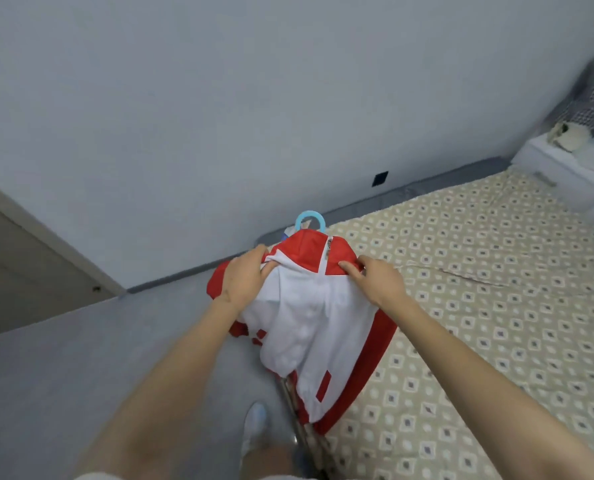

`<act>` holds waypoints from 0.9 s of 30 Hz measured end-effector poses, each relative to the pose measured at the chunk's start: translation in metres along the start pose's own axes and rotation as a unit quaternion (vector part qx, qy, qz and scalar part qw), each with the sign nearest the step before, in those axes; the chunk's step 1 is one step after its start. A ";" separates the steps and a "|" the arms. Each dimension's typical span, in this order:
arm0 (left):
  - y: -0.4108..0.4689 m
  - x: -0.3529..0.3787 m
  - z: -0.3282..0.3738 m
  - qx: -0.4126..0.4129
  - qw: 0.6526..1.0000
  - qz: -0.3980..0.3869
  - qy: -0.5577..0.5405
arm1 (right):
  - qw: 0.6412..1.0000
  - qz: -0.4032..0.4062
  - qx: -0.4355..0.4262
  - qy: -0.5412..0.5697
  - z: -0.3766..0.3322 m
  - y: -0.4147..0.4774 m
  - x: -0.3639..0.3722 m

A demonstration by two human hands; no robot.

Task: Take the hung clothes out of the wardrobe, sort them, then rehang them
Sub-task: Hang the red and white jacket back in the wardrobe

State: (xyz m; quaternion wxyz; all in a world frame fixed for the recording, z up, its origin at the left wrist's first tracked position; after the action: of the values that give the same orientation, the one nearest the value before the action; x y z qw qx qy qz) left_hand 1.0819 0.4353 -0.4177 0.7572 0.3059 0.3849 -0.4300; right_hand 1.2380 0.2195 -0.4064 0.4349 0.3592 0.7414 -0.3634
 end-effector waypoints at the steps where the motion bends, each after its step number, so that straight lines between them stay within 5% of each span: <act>1: -0.010 -0.012 -0.007 -0.013 1.000 0.013 0.003 | 1.000 0.001 -0.018 -0.007 -0.015 -0.002 -0.001; 13: -0.168 -0.132 -0.105 -0.176 0.976 0.118 0.043 | 0.967 0.000 -0.246 -0.061 -0.200 -0.060 0.046; 27: -0.440 -0.207 -0.152 -0.342 0.907 0.238 0.056 | 0.907 -0.058 -0.409 -0.075 -0.354 -0.247 0.128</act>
State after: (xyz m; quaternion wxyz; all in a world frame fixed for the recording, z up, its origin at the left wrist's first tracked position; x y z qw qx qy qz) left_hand 0.5737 0.4470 -0.3795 0.8725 0.1341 0.4660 -0.0609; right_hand 0.8461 0.4311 -0.3402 0.5767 0.0779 0.8095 -0.0785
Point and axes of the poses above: each hand's wrist, its own y-axis towards the middle knuckle, its own x-axis out of the palm, z = x × y, the point moved 3 cm from there along y, towards the middle knuckle, and after that the axes turned 7 degrees about x, right-handed, at the moved point
